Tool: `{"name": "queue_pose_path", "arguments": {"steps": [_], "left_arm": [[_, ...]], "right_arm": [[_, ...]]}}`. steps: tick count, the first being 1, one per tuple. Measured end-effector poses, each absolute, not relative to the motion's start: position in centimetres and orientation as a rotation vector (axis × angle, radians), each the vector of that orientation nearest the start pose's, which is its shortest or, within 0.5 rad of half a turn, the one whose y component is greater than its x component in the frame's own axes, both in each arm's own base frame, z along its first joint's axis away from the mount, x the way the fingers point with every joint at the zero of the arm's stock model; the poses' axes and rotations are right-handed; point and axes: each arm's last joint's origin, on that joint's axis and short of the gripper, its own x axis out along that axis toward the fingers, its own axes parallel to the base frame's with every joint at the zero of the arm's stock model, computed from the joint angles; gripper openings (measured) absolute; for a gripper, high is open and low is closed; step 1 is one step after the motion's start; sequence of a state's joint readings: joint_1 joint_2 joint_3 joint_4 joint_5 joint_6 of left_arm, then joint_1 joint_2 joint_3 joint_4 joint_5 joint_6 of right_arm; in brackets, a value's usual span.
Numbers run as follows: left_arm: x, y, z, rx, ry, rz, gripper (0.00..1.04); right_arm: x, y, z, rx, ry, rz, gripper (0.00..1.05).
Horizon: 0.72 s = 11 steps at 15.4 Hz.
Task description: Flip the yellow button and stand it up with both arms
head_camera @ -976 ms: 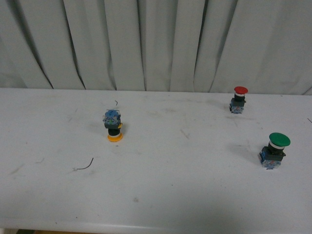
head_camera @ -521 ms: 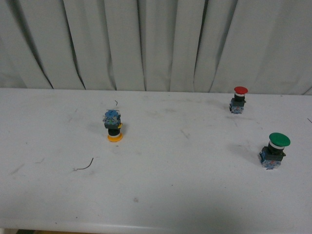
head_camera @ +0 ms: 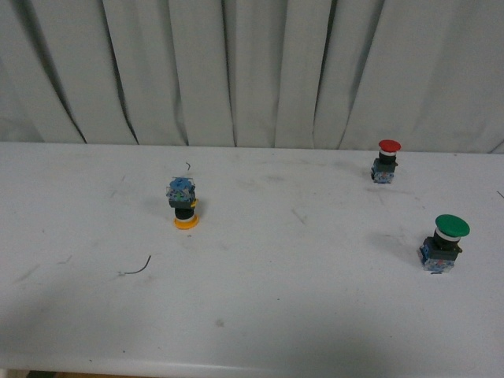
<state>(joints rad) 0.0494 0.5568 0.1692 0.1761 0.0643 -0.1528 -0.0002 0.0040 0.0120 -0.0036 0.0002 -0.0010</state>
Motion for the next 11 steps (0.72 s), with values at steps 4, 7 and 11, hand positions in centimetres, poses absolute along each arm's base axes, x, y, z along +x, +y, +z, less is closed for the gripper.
{"name": "queue_pose_path", "arguments": {"steps": [4, 7, 11], "left_arm": [[24.3, -1.4, 20.5, -0.139, 0.196, 0.039, 0.98], [31.4, -4.1, 18.3, -0.107, 0.376, 0.012, 0.98], [38.9, -7.6, 17.8, -0.078, 0.478, -0.024, 0.98]], "right_arm": [[9.7, 0.0, 16.7, -0.001, -0.005, 0.000, 0.98], [9.7, 0.0, 16.7, -0.001, -0.005, 0.000, 0.98], [9.7, 0.0, 16.7, -0.001, -0.004, 0.000, 0.98]]}}
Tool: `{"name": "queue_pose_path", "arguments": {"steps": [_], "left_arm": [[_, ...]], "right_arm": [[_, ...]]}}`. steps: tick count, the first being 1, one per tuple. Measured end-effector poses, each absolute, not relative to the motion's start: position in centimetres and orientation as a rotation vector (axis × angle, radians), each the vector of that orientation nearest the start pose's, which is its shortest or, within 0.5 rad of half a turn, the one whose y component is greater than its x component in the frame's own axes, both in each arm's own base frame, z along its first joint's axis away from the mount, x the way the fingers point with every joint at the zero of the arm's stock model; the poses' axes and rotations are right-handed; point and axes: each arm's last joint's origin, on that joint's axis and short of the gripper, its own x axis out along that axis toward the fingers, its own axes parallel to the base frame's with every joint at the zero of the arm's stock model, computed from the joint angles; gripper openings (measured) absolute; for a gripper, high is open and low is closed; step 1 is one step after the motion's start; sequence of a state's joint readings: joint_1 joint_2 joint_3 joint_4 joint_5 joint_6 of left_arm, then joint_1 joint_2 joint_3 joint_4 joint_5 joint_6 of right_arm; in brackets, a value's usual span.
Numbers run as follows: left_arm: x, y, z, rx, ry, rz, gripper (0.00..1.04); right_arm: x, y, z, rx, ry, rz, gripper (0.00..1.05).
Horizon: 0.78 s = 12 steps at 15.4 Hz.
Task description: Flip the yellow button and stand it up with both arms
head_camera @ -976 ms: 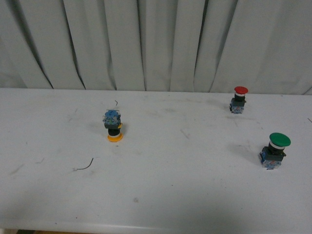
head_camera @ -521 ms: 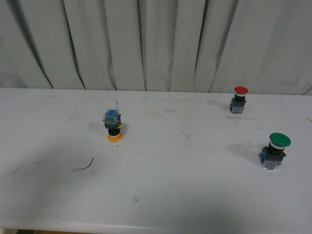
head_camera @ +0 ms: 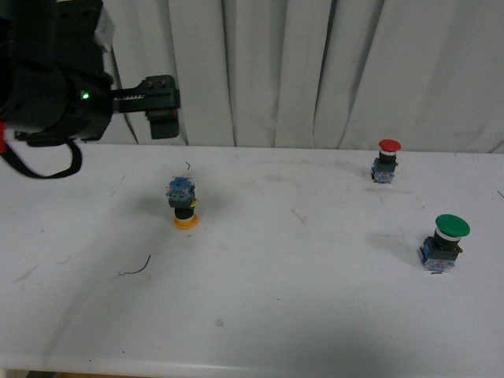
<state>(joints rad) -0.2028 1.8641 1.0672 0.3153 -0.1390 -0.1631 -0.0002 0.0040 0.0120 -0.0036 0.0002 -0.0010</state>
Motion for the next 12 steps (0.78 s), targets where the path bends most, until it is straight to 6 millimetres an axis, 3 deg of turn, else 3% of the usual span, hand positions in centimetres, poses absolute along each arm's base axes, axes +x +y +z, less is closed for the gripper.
{"name": "queue_pose_path", "arguments": {"steps": [2, 4, 12], "left_arm": [[42.1, -10.4, 17.8, -0.062, 0.527, -0.084, 0.98], [44.0, -11.4, 16.3, -0.008, 0.595, -0.114, 0.98], [45.6, -9.3, 11.1, 0.054, 0.817, -0.169, 0.98]], "right_arm": [[9.7, 0.0, 16.7, -0.001, -0.005, 0.000, 0.98], [9.7, 0.0, 16.7, -0.001, -0.005, -0.001, 0.98], [9.7, 0.0, 16.7, -0.001, -0.005, 0.000, 0.98]]}}
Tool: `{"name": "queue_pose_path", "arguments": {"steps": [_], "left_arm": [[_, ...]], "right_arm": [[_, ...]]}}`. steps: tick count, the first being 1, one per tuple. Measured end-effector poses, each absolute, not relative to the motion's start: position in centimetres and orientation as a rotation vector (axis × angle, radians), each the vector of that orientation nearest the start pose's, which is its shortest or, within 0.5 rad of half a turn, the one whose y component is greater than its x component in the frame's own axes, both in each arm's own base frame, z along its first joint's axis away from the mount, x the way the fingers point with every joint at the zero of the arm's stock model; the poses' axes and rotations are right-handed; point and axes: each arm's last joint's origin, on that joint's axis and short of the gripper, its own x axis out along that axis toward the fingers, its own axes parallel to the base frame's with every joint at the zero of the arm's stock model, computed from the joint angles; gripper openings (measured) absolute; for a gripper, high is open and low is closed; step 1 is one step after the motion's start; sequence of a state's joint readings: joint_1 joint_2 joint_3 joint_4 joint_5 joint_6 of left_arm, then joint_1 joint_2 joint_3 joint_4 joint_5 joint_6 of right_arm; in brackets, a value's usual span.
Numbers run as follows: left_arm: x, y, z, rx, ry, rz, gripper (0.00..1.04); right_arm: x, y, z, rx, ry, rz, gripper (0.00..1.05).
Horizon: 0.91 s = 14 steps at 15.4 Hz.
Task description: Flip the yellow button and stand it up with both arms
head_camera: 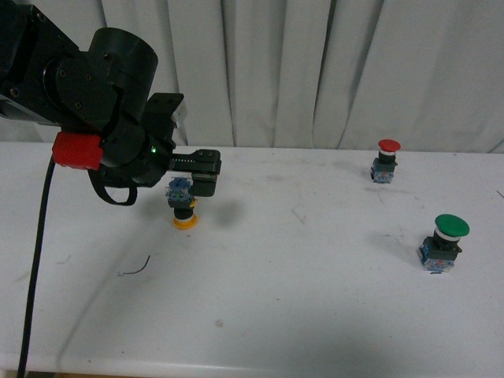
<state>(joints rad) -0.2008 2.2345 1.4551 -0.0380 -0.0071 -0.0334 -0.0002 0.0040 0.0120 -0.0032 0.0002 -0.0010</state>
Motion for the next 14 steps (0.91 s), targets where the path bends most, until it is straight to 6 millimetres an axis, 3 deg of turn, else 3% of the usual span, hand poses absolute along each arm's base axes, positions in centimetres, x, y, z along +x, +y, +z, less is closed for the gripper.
{"name": "queue_pose_path", "arguments": {"steps": [8, 10, 12, 14], "left_arm": [[46.72, -8.91, 10.54, 0.070, 0.814, -0.131, 0.98], [46.65, -8.93, 10.48, 0.099, 0.821, -0.123, 0.73], [46.35, -9.09, 10.48, 0.117, 0.841, -0.132, 0.39], [45.90, -9.21, 10.84, 0.122, 0.854, -0.134, 0.35]], "right_arm": [[9.72, 0.00, 16.70, -0.001, -0.005, 0.000, 0.98], [9.72, 0.00, 16.70, -0.001, -0.005, 0.000, 0.98], [9.72, 0.00, 16.70, -0.001, -0.005, 0.000, 0.98], [9.72, 0.00, 16.70, -0.001, -0.005, 0.000, 0.98]]}}
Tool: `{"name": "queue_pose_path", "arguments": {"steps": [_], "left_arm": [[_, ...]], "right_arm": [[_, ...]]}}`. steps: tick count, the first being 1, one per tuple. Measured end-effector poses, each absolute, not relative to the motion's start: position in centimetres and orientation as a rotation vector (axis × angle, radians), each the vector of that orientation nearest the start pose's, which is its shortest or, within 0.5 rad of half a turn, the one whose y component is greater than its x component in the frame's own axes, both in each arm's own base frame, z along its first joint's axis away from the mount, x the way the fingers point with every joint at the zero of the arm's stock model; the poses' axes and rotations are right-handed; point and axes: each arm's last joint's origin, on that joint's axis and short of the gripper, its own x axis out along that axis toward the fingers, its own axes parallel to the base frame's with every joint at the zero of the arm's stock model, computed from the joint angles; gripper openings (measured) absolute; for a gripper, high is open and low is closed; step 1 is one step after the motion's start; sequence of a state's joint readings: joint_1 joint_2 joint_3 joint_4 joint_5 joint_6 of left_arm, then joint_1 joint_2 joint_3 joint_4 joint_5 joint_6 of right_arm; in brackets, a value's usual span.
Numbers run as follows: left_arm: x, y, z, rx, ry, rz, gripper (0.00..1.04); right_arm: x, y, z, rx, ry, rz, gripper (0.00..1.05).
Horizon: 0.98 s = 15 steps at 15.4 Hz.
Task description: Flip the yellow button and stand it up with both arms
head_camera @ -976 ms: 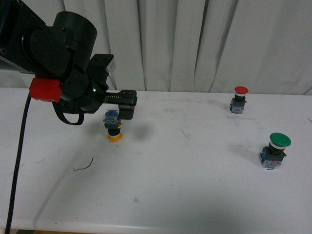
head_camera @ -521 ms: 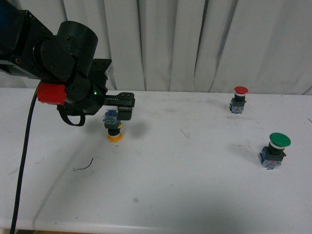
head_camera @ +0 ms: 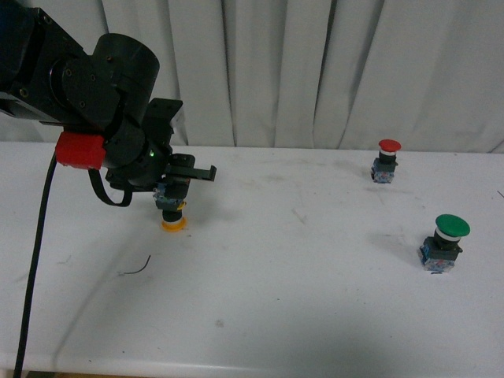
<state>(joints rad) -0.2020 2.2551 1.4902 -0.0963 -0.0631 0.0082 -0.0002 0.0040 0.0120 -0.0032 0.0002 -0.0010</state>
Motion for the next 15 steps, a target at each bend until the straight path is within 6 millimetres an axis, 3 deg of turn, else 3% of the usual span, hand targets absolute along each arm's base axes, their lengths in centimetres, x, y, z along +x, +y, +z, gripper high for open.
{"name": "queue_pose_path", "arguments": {"steps": [2, 4, 7, 9, 11, 12, 15], "left_arm": [[45.5, -9.4, 11.9, 0.120, 0.836, -0.140, 0.35], [44.6, -9.9, 14.8, 0.099, 0.766, -0.168, 0.35], [40.6, -11.6, 21.4, 0.018, 0.587, -0.257, 0.34], [36.1, -12.3, 24.9, -0.114, 0.454, -0.371, 0.34], [32.1, -12.1, 27.0, -0.295, 0.335, -0.517, 0.34], [30.0, -12.2, 27.3, -0.450, 0.267, -0.642, 0.34], [29.9, -15.4, 19.8, -0.805, 0.407, -0.729, 0.34]], "right_arm": [[9.7, 0.0, 16.7, -0.001, -0.005, 0.000, 0.98], [9.7, 0.0, 16.7, -0.001, -0.005, 0.000, 0.98], [9.7, 0.0, 16.7, -0.001, -0.005, 0.000, 0.98], [9.7, 0.0, 16.7, -0.001, -0.005, 0.000, 0.98], [9.7, 0.0, 16.7, -0.001, -0.005, 0.000, 0.98], [9.7, 0.0, 16.7, -0.001, -0.005, 0.000, 0.98], [9.7, 0.0, 16.7, -0.001, -0.005, 0.000, 0.98]]}}
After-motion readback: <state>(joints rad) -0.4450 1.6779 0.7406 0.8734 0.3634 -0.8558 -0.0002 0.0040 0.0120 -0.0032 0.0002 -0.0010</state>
